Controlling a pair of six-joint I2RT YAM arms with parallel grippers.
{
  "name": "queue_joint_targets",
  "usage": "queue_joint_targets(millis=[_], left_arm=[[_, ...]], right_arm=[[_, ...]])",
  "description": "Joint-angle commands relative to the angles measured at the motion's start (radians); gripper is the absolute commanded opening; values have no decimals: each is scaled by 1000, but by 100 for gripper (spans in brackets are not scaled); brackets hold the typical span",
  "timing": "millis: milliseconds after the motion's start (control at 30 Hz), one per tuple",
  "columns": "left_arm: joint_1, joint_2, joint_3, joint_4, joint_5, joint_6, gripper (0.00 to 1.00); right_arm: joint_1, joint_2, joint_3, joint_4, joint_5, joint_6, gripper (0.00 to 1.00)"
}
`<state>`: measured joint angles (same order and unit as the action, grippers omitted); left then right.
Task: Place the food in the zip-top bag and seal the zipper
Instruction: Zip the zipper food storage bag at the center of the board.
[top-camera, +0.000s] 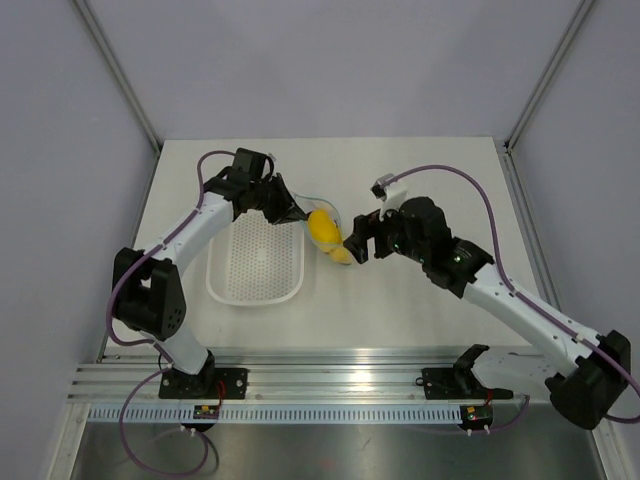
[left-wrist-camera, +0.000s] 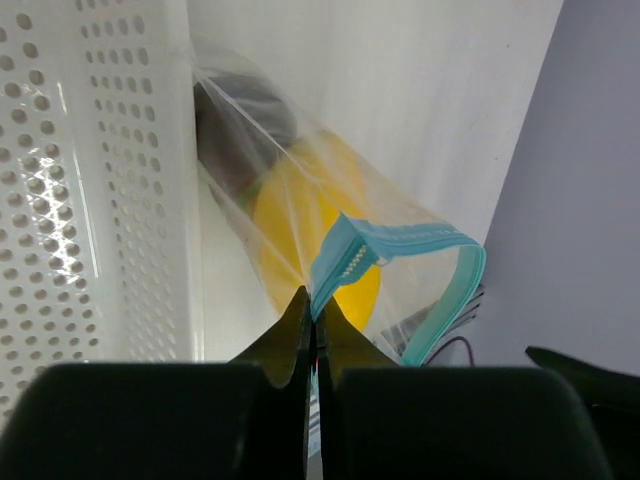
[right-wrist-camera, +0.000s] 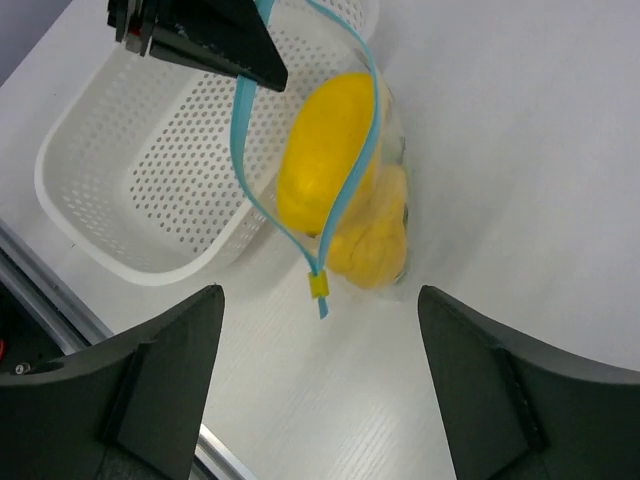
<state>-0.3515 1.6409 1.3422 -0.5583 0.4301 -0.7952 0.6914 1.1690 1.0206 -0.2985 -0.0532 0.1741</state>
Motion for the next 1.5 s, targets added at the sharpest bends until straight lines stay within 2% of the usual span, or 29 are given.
queue_joint_targets(millis=[0, 100, 233, 333, 433, 533, 667, 767, 1033, 1333, 1467], left_arm=[[-1, 23, 80, 46, 47, -130, 0], [-1, 40, 107, 46, 52, -148, 0], [0, 62, 135, 40, 47, -150, 0], [0, 66, 132, 51, 55, -151, 0], [0, 63, 123, 52, 56, -151, 0], [-1, 57, 109, 61, 58, -153, 0], [-1, 51, 101, 64, 59, -154, 0], [-1, 50, 97, 67, 61, -154, 0], [0, 43, 83, 81, 70, -160, 0], [2, 31, 69, 92, 73, -164, 0], [2, 28, 64, 95, 76, -164, 0]], right_arm=[[16, -86, -97, 169, 7, -94, 84], [16, -147, -244, 278, -51, -157, 70], [16, -203, -332, 380, -16, -168, 67], [16, -171, -349, 393, 19, -168, 67], [16, -146, -395, 496, 21, -168, 63], [16, -79, -399, 559, 42, -163, 54], [16, -8, -369, 576, 23, -156, 49], [17, 11, -372, 601, 30, -150, 48], [16, 32, -402, 668, 76, -131, 33], [16, 63, -441, 720, 96, -97, 35], [16, 61, -452, 740, 104, -96, 28]])
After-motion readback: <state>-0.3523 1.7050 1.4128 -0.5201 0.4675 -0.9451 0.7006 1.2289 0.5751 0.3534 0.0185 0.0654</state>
